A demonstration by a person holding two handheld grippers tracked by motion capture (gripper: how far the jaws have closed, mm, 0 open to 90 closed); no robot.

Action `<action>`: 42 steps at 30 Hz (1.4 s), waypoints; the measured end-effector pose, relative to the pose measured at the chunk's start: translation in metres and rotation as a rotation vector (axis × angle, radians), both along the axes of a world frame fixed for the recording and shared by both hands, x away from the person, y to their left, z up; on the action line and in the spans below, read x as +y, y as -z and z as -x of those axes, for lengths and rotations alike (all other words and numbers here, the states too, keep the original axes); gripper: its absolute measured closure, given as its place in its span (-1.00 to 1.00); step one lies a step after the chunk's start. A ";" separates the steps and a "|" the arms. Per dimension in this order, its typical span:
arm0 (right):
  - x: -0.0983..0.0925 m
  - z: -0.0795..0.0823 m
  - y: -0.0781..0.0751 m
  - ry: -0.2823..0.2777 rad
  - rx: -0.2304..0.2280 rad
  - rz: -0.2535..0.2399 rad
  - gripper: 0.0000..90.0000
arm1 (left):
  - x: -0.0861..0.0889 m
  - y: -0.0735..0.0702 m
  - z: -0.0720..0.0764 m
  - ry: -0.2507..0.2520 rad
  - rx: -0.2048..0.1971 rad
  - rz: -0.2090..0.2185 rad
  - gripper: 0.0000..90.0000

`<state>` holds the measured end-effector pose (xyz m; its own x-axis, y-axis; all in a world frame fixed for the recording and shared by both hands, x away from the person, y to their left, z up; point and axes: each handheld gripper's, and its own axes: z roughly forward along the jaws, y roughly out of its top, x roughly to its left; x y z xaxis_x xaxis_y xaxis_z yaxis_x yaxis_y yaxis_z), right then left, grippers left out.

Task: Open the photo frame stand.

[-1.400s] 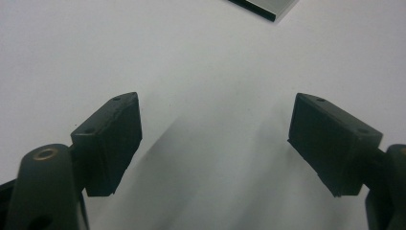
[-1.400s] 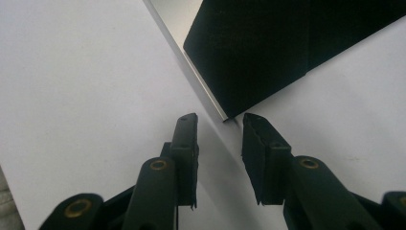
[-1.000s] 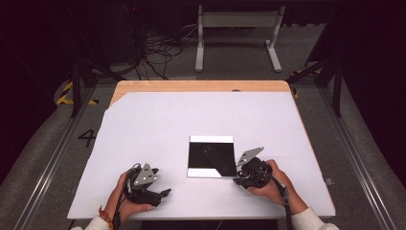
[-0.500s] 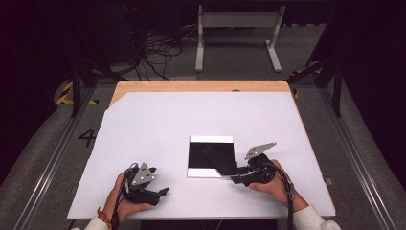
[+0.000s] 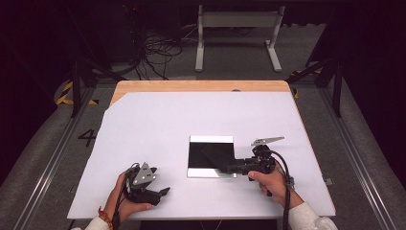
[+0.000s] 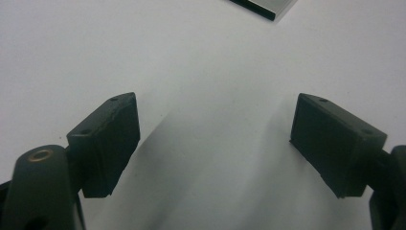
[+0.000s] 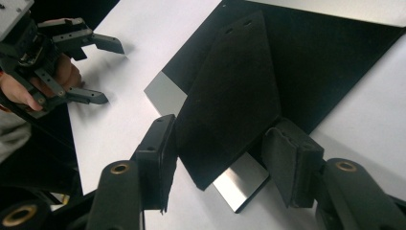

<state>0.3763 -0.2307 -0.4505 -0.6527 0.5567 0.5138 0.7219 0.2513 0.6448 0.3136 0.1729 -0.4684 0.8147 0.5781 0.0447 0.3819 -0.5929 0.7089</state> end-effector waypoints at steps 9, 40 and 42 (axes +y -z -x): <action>0.001 -0.006 0.004 0.051 0.066 -0.056 0.16 | -0.004 0.000 0.000 0.008 -0.003 -0.006 -0.60; 0.007 0.001 -0.003 0.026 -0.084 0.005 0.38 | -0.066 -0.002 -0.067 0.038 0.151 0.152 -0.64; 0.008 0.004 -0.004 0.014 -0.106 0.015 0.39 | -0.069 -0.002 -0.072 0.039 0.162 0.154 -0.64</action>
<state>0.3721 -0.2229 -0.4462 -0.6952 0.5735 0.4333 0.6531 0.2522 0.7141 0.3855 0.1037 -0.4669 0.8260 0.5360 -0.1746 0.4768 -0.4990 0.7236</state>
